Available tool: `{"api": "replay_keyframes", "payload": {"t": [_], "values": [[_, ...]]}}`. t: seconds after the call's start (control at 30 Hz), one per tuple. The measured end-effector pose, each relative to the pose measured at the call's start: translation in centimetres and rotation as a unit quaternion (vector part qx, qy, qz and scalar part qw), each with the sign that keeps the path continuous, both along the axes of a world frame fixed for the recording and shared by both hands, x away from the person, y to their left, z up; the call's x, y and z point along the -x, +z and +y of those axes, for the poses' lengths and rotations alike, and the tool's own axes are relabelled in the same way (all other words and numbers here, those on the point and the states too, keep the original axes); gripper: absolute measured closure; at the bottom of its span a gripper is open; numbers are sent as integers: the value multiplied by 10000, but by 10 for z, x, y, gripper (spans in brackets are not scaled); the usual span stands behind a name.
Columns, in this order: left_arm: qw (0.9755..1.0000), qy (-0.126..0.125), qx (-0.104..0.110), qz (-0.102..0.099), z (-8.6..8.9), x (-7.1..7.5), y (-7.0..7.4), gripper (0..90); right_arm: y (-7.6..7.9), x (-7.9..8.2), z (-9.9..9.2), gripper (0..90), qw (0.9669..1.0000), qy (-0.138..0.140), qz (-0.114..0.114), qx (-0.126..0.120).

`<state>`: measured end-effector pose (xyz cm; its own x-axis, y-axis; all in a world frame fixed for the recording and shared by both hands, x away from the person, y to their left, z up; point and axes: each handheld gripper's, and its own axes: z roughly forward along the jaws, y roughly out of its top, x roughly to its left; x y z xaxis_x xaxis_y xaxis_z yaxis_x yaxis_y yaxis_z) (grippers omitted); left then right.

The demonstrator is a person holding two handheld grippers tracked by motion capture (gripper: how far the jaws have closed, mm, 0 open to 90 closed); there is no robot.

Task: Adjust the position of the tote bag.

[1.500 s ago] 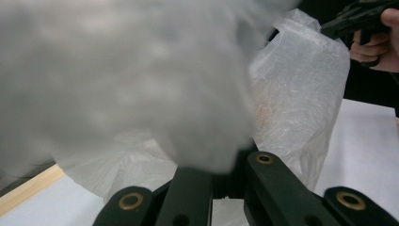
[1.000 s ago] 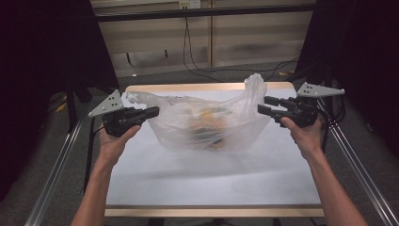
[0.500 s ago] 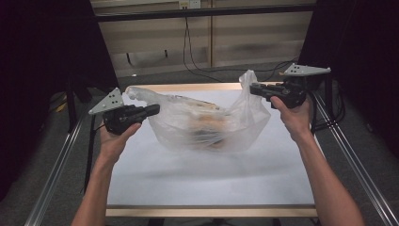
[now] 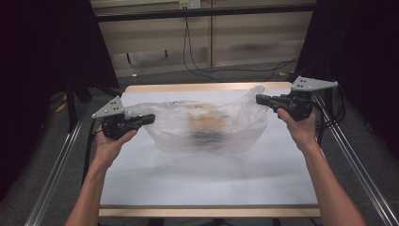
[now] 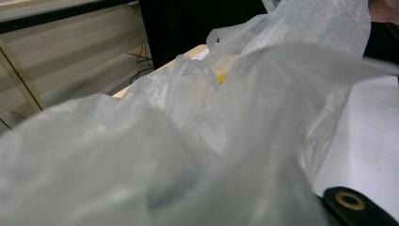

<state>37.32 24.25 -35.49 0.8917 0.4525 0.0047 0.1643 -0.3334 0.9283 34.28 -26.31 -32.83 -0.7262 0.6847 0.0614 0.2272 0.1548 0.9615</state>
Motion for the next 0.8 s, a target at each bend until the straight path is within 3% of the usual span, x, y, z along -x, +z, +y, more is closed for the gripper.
{"api": "replay_keyframes", "payload": {"t": [0.1,0.23,0.47,0.57,0.6,0.8], "values": [[9999,24,-30,121,-8,-11,-10,900,-4,-13,-3,900,9997,-181,84,156],[9994,9,-137,308,-17,-24,-23,900,-19,-26,-2,900,9991,-138,317,240],[9971,27,-685,345,-22,-24,-33,900,-38,-20,5,900,9975,218,464,494],[9962,100,-795,338,-23,-24,-35,900,-41,-17,5,900,9964,132,462,699],[9965,164,-761,315,-24,-26,-39,900,-47,-17,4,900,9949,-57,486,885],[9936,62,-1008,497,-29,-34,-53,900,-64,-23,3,900,9947,-100,582,838]]}}
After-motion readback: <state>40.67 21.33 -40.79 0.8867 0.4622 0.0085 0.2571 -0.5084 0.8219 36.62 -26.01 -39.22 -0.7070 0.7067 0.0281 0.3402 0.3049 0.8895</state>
